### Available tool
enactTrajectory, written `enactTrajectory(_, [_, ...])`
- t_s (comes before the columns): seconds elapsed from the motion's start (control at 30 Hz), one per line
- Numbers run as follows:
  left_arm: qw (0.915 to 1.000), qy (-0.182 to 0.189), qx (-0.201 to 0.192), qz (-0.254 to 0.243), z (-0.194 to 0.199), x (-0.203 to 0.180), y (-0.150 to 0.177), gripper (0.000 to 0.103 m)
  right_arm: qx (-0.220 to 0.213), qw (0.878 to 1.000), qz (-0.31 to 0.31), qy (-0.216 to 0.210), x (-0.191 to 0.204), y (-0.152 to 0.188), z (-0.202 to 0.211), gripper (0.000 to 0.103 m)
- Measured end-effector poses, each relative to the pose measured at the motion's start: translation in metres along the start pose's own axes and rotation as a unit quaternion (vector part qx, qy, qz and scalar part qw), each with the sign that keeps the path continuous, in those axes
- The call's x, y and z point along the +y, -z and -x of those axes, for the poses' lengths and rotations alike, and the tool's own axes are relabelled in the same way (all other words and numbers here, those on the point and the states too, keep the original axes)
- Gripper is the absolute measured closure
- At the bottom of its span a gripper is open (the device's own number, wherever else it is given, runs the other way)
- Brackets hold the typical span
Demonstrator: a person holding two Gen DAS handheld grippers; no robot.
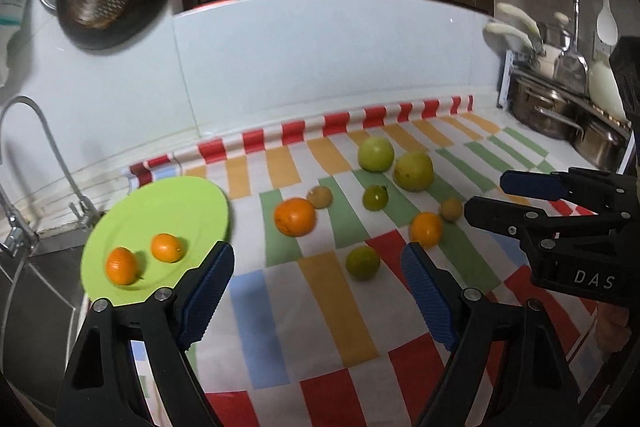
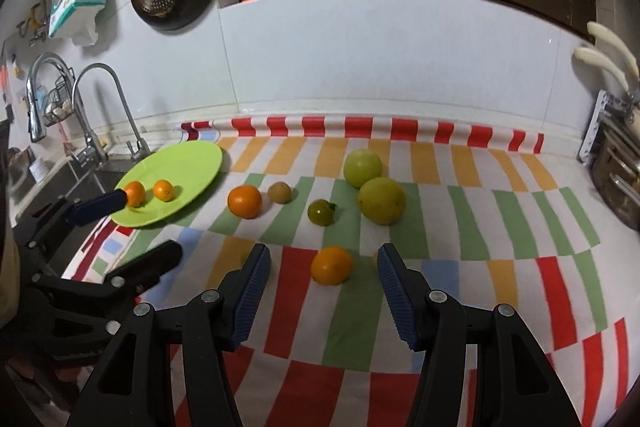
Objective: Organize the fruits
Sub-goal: 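Lift both tools off the plate and move them toward the remaining fruits, then grasp a green lime with the left tool while the right tool grasps an orange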
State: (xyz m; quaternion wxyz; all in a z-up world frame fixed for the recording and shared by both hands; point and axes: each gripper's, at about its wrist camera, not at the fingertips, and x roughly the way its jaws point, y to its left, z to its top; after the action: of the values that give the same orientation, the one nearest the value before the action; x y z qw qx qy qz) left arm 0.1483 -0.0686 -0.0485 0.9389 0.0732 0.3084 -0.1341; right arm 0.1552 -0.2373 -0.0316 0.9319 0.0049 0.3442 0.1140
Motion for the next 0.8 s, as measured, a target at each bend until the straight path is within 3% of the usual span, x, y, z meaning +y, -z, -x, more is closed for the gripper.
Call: enactTrajectory(0.8, [0.9908,0.099,0.092,-0.006,-0.082,-0.009,0.012,0.056,0.065,0.997,-0.045,-0.014,-0.018,0.019,-0.072,0.051])
